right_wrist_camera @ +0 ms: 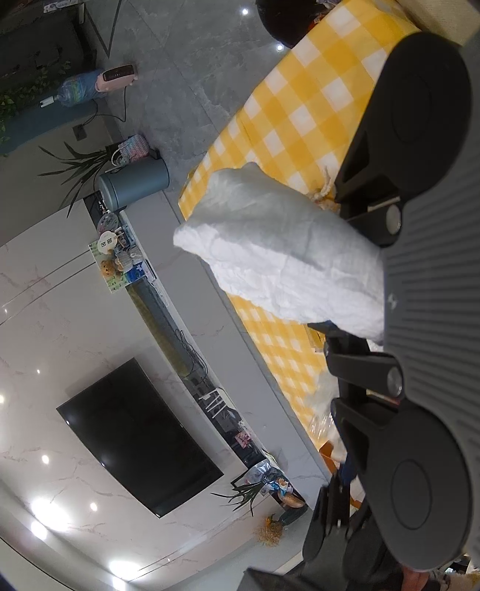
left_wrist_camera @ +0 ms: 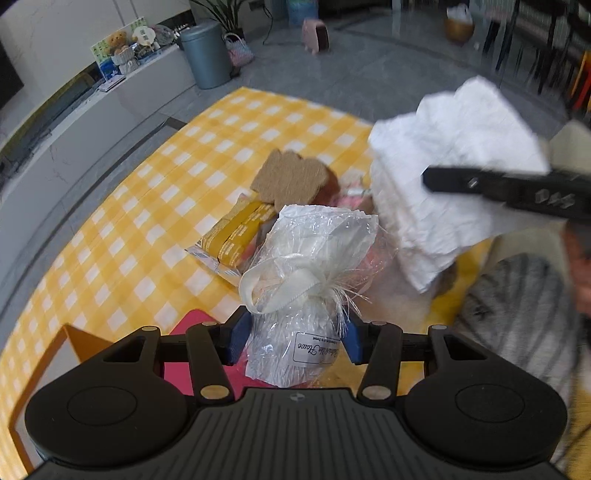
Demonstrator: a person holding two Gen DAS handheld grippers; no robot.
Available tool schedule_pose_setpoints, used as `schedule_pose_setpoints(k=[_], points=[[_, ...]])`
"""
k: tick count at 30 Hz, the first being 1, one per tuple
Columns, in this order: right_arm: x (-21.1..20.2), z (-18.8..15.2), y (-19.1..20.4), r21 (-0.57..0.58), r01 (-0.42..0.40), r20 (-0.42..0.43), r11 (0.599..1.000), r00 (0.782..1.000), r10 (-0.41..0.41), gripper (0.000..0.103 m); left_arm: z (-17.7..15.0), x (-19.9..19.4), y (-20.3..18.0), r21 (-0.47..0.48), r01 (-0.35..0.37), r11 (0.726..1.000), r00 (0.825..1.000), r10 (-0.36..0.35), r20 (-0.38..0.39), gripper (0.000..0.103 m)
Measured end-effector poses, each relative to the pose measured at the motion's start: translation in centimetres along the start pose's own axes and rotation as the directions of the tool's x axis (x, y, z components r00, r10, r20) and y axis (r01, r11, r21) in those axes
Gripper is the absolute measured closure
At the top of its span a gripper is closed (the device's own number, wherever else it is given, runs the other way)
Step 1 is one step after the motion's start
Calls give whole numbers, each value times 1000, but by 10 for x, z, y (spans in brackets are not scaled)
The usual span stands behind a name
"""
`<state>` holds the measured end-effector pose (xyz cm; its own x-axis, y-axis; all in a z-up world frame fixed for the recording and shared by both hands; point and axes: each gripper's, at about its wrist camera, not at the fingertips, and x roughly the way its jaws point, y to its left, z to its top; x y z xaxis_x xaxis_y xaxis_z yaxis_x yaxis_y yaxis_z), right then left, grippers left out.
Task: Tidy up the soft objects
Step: 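Grasp the clear bag with white ribbon with the left tool and lift it, then carry the clear bag and white cloth over the open white box with both tools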
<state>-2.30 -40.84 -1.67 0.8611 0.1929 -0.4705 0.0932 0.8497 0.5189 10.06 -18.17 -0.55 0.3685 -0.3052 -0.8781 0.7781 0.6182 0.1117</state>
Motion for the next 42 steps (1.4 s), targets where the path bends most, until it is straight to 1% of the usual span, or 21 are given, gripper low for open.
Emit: schedule_pose_setpoints(k=[2,7,14,16,17,18,19,20,22,24,26,28,30,33,35,38,40,42], points=[[0,0,1,-2,9,2,1000,1000,-9,86,-2,-10,3,-21,12,1000,1000,-11,15,44],[-2,0,7,-15,12,8,1000,1000,-12,86,-6,-29,7,-42,12,999,998,-10,57,45],[-20,3,13,-34,23,56,999,998,-21,86,-16,-57,12,-79,11,997,993,-2,120,45],[-28,4,17,-38,5,76,999,997,-2,86,-22,-67,17,-118,2,993,989,15,144,45],[-32,4,19,-43,-10,84,999,996,13,86,-25,-71,21,-155,-2,988,990,24,140,45],[-36,5,21,-47,-27,90,999,995,31,86,-29,-74,25,-202,-4,979,990,32,135,45],[-40,5,24,-51,-46,95,998,994,51,86,-36,-79,31,-248,-3,969,988,41,148,45],[-44,6,27,-60,-64,101,996,992,70,86,-44,-86,35,-286,-3,958,981,58,183,45],[-51,6,36,-84,-96,110,992,988,105,86,-66,-101,42,-374,3,927,959,103,264,46],[-57,6,48,-105,-125,121,987,983,137,86,-88,-113,46,-436,-9,900,945,151,292,46],[-62,7,63,-136,-162,127,977,976,179,86,-107,-122,50,-493,-40,869,933,209,293,46],[-63,5,80,-167,-204,120,965,967,226,86,-126,-128,54,-527,-73,847,930,249,271,46],[-61,3,100,-197,-241,102,950,959,265,86,-145,-133,58,-552,-112,826,922,293,252,46],[-54,-2,134,-237,-286,67,928,949,309,86,-169,-139,69,-601,-152,785,911,348,223,46],[-46,-8,157,-245,-312,47,918,942,332,86,-184,-145,80,-634,-144,760,911,352,215,46],[-33,-23,197,-271,-350,-13,897,933,360,86,-202,-145,93,-666,-126,735,918,341,203,46],[-22,-37,223,-298,-378,-65,877,924,376,86,-213,-144,98,-671,-126,731,924,332,188,46],[-9,-51,245,-317,-398,-122,861,917,379,86,-220,-142,102,-672,-131,729,927,331,178,46]])
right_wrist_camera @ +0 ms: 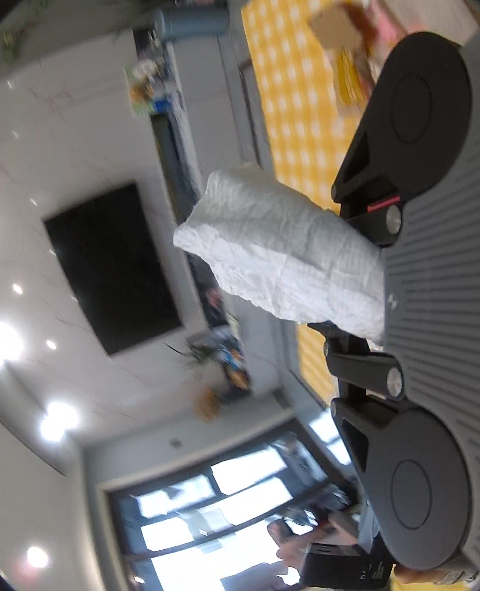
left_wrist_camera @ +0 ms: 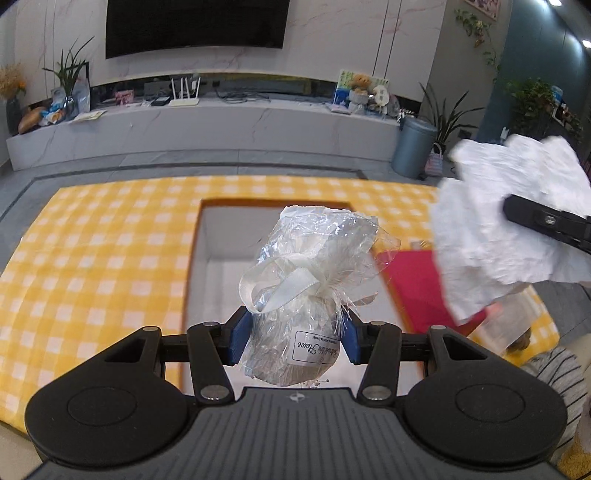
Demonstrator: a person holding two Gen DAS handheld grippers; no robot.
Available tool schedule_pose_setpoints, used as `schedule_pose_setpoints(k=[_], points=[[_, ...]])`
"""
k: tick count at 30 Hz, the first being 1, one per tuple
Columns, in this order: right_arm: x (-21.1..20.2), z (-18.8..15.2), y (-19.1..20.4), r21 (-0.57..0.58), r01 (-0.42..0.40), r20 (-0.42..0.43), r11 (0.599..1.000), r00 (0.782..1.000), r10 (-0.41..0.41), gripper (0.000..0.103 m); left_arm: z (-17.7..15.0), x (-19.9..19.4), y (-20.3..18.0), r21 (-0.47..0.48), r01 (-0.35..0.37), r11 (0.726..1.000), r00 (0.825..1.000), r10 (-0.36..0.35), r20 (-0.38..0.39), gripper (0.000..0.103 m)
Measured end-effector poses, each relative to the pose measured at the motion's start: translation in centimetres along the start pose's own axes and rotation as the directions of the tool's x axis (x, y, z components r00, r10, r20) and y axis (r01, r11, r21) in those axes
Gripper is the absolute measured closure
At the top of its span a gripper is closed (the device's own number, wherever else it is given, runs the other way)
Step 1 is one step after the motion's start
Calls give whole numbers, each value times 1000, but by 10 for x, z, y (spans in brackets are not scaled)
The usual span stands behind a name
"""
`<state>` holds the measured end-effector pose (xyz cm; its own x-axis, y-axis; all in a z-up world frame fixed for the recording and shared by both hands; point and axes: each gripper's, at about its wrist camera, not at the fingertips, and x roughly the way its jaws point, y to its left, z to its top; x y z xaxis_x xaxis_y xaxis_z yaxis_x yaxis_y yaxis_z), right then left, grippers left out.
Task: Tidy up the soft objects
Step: 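Carry the clear bag and white cloth over the open white box with both tools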
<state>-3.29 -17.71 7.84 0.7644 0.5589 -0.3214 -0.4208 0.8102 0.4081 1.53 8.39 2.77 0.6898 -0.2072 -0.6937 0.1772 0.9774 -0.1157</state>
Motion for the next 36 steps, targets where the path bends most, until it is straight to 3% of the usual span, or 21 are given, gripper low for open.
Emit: schedule_pose_setpoints(k=[9,14,19,22,25,30,36], points=[[79,-30,40,-70,7,-188,998,982,-20,86,-15,13,25,3,-42,999,997,43,-59,46],[100,-38,43,-95,19,-244,995,969,-42,86,-21,22,24,22,-63,998,991,65,-116,46],[109,-40,40,-104,24,-272,994,961,-51,86,-25,25,14,85,-127,988,979,139,-152,45],[111,-43,39,-117,26,-287,993,956,-59,86,-27,24,15,69,-139,988,974,149,-170,32],[115,-45,41,-130,30,-297,991,952,-68,86,-28,14,14,80,-167,983,975,176,-137,22],[117,-47,41,-149,34,-312,988,947,-80,86,-25,-5,17,74,-190,979,976,196,-90,19],[138,-53,49,-212,9,-411,977,907,-97,86,-19,-15,33,2,-221,975,975,221,-32,15]])
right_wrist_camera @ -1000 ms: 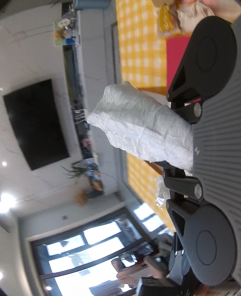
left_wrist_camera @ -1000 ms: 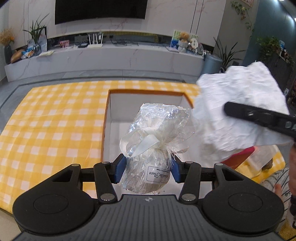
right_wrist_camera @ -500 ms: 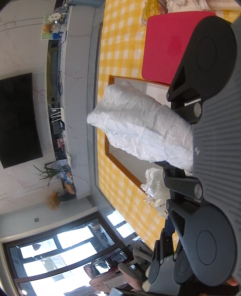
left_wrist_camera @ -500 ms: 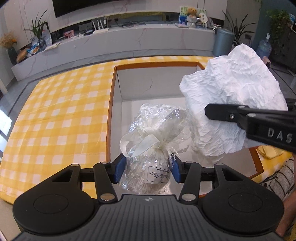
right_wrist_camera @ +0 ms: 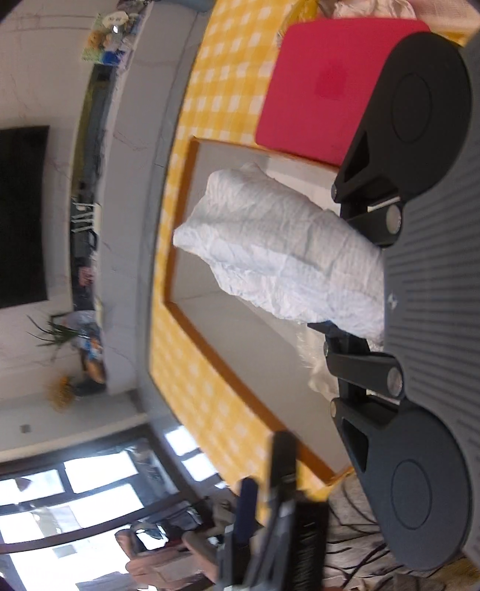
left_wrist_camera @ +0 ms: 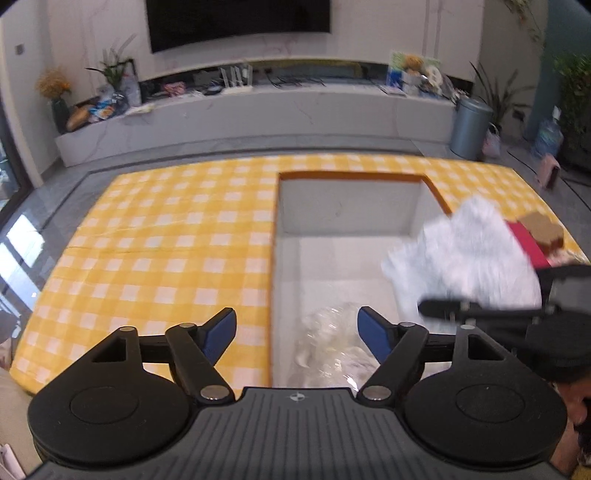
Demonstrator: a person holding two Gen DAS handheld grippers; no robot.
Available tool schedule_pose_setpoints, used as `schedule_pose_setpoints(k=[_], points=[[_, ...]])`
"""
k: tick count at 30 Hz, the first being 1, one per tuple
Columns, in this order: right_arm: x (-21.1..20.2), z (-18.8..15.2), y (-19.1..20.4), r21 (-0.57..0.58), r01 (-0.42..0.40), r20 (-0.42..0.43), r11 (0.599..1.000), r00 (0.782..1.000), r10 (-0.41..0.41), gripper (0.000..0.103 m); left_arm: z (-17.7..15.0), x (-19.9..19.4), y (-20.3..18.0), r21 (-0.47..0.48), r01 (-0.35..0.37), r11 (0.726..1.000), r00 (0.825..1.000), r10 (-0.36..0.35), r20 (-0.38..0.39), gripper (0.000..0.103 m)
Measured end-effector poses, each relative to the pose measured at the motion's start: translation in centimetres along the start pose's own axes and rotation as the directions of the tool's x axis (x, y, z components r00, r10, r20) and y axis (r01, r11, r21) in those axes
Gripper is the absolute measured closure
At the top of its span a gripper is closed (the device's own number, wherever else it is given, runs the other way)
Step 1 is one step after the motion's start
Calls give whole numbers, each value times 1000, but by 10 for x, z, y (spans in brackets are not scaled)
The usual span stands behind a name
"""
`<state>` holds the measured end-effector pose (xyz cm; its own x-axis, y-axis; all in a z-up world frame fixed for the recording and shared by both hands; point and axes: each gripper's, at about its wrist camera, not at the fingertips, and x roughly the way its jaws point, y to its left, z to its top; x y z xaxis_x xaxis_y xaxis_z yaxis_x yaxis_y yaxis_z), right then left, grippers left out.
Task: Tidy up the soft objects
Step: 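Carry the clear bag and white cloth over the open white box with both tools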
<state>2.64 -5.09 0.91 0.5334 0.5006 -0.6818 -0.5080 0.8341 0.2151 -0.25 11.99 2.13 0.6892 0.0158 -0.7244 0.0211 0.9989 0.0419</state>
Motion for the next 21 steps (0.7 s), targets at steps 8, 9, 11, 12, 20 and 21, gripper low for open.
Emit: schedule_pose_setpoints(k=[8,9,11,12,20,21], points=[[42,-8,8,-49,70,-122,996,990,-75,86,4,9,6,-22,-41,999,999,40,-13,15],[47,-8,9,-53,74,-133,996,988,-81,86,3,9,8,-24,-38,999,999,37,-13,15],[53,-9,8,-38,50,-145,998,988,-55,86,2,8,10,-28,-28,999,1000,28,-12,15],[56,-9,8,-23,33,-149,999,988,-36,86,1,9,11,-32,-23,999,1000,23,-14,15],[72,-17,5,34,-37,-165,999,985,42,84,1,13,23,-73,-6,997,999,3,-33,15],[72,-17,5,37,-39,-168,999,985,45,82,1,13,23,-76,-4,997,999,2,-34,15]])
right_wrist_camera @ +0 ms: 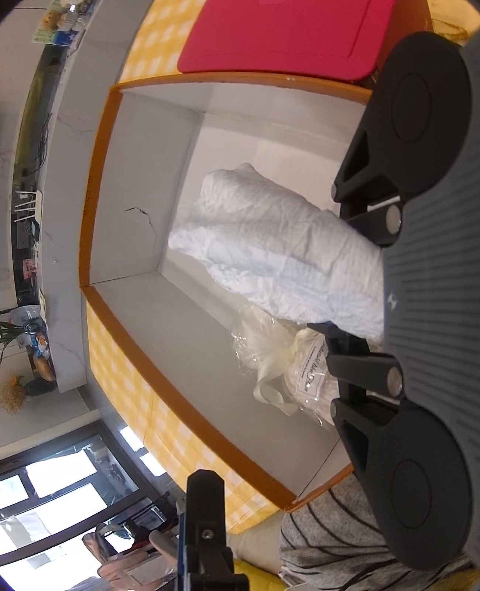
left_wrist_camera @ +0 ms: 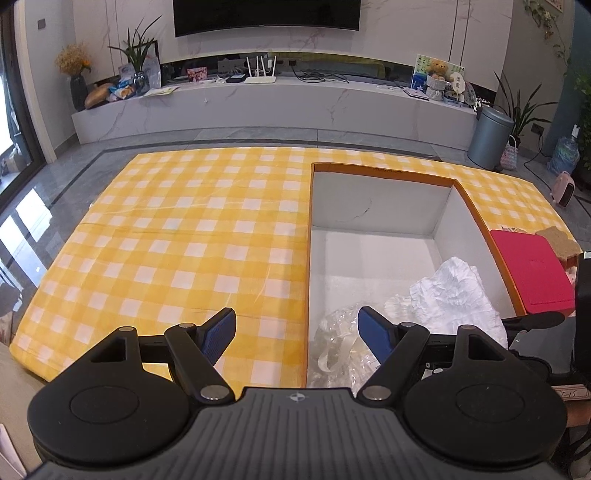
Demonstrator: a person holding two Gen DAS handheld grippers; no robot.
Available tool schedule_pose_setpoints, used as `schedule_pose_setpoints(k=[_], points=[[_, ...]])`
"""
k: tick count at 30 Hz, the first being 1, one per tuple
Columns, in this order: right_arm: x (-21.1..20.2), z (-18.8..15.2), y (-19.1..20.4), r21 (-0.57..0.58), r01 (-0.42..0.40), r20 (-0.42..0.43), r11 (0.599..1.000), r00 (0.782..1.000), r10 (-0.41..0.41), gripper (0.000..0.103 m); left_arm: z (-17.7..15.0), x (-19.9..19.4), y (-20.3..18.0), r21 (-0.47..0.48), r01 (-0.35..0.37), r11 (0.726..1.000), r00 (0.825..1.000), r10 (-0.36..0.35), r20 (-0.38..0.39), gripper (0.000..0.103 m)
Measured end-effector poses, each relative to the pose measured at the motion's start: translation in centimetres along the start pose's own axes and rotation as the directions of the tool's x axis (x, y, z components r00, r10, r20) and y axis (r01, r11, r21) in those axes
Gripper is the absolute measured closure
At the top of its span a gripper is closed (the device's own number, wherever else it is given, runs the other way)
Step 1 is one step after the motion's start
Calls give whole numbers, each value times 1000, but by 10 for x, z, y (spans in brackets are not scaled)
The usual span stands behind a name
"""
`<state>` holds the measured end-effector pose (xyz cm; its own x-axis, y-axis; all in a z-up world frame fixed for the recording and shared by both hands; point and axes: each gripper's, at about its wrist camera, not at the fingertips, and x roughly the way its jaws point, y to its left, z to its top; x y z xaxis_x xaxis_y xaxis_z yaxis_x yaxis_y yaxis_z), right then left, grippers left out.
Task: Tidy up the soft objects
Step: 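Carry the clear bag and white cloth over the open white box with both tools, then open both tools to drop the cloth and clear bag into the white box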
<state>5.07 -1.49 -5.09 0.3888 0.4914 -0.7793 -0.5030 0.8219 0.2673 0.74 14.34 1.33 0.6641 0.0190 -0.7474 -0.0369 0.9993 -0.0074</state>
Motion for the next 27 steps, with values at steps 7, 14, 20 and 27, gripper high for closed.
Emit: schedule_pose_setpoints(k=[7,14,20,27], points=[[-17,2,8,-40,42,1,998,999,-42,41,-1,-1,-2,16,5,1000,1000,-5,4,15],[-69,8,17,-90,120,124,989,986,-108,21,-1,-3,-2,19,14,1000,1000,-14,5,15],[-96,9,9,-54,163,253,985,957,-144,66,-1,-4,3,-7,12,1000,1000,-12,6,15],[-56,16,19,-63,39,190,997,981,-27,87,-1,-4,5,-16,11,1000,1000,-11,2,15]])
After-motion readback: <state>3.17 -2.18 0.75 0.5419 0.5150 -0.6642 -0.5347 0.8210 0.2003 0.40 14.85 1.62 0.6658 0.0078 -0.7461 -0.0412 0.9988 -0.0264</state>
